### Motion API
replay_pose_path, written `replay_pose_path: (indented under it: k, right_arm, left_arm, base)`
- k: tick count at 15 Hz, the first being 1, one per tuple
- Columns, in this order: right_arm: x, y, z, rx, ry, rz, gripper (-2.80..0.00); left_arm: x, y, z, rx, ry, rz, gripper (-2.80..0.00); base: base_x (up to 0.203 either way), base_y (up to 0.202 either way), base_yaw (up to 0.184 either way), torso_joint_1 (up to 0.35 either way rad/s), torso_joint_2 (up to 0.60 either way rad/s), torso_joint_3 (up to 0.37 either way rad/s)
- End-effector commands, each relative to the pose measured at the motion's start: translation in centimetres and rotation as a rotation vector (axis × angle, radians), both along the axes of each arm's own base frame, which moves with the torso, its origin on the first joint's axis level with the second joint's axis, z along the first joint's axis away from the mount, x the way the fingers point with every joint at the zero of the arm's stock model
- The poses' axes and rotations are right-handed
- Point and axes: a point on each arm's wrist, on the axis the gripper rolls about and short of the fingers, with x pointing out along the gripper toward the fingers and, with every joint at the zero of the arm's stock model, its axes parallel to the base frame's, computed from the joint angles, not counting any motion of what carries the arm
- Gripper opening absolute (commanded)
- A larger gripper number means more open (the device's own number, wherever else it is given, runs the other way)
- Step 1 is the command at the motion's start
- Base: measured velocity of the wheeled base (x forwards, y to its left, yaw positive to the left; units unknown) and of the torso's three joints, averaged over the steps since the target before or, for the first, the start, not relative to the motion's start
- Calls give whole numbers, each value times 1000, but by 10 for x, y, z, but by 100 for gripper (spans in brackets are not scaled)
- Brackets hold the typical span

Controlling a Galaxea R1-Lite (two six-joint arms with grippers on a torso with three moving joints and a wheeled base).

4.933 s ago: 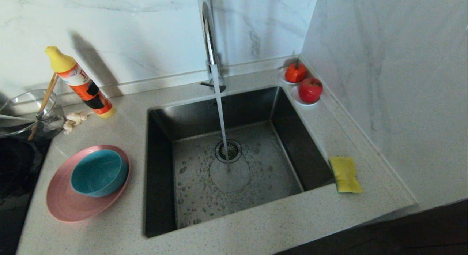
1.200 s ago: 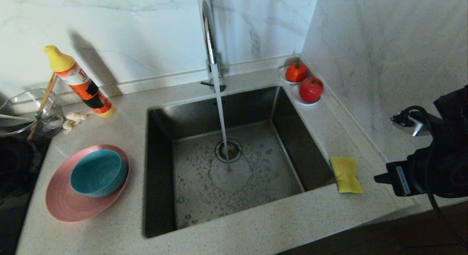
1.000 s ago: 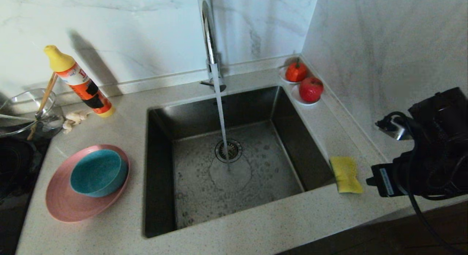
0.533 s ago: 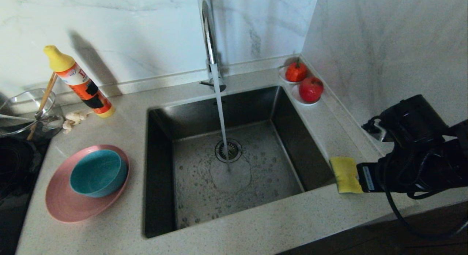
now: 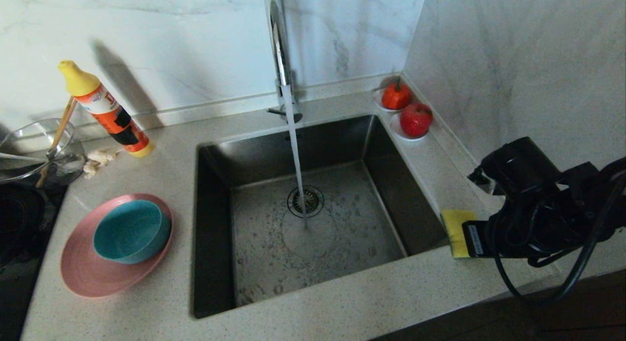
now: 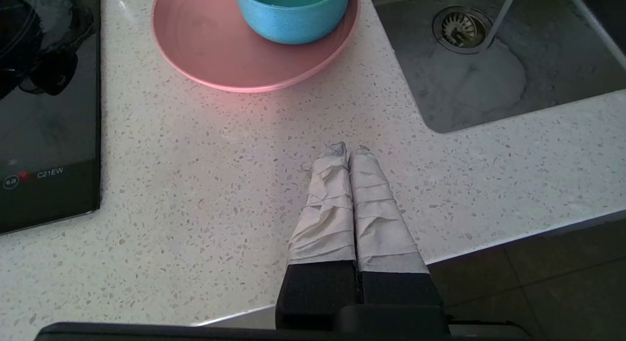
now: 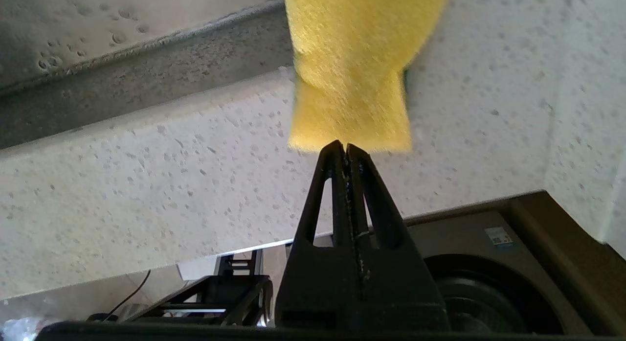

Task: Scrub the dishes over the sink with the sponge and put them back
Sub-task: Pick up a bowl and the sponge

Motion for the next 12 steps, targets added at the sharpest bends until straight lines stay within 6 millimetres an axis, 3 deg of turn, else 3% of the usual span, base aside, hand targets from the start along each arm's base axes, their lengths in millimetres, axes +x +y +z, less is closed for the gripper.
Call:
replay_pose_path:
  k: [1, 12]
  right_arm:
    - [5, 2, -3, -2, 11, -3, 0]
    - [14, 6, -17, 21, 52, -66, 0]
  left_arm:
    - [0, 0, 0, 0, 0, 1, -280]
    - [0, 0, 0, 0, 0, 1, -280]
  base:
    - [0, 0, 0, 0, 0, 0]
    - [0, 0, 0, 0, 0, 0]
